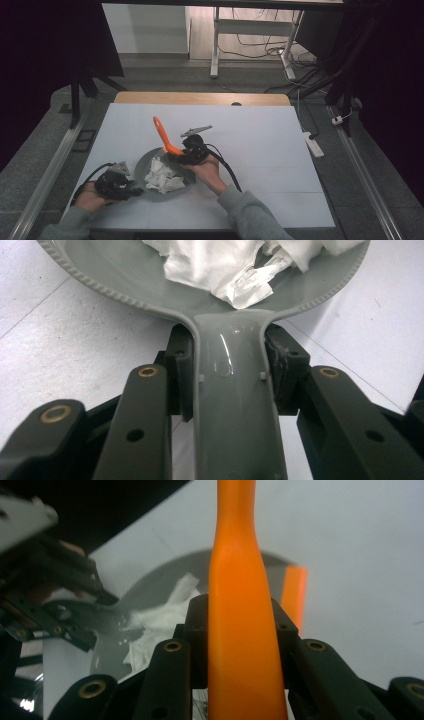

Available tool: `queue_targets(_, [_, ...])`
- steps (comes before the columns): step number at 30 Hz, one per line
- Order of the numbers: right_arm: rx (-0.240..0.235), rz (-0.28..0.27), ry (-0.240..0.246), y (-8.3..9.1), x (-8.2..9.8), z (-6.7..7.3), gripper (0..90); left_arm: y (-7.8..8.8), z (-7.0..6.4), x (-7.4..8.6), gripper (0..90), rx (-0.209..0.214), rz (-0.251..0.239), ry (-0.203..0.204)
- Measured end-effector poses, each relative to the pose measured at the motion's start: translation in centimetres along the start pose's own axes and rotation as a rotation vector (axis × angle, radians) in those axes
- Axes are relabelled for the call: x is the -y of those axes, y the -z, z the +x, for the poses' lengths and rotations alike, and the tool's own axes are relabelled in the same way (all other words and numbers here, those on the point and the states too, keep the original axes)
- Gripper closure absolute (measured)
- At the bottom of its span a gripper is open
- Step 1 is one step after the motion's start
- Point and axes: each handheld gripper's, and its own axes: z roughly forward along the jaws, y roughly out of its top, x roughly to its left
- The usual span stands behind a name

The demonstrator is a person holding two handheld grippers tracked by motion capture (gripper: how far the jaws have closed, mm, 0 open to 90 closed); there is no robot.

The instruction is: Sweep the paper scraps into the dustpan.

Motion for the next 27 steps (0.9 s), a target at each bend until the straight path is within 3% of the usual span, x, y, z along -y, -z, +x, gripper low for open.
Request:
queue_targets(5, [0.083,-0.057,-0.018,3.0,-0.6,-1.9,70.3,-0.1,0.0,0.0,61.3,0.001,0.001,0.004])
queue_targets(10, [0.143,-0.073,-0.020,4.5,-0.6,-3.3,70.2,-0.1,0.1,0.0,61.2,0.001,0.002,0.005])
queue_targets(14, [0.221,-0.043,-0.008,4.2,-0.2,-4.5,70.2,-0.1,0.0,0.0,61.3,0.002,0.001,0.006])
queue_targets(19, [0.267,0.004,-0.038,2.9,0.4,-6.2,70.3,0.0,0.1,0.0,61.3,0.004,-0.003,0.006])
queue_targets(27, [0.270,0.029,-0.044,1.7,0.7,-6.5,70.2,0.1,0.2,0.1,61.3,0.007,-0.001,0.002])
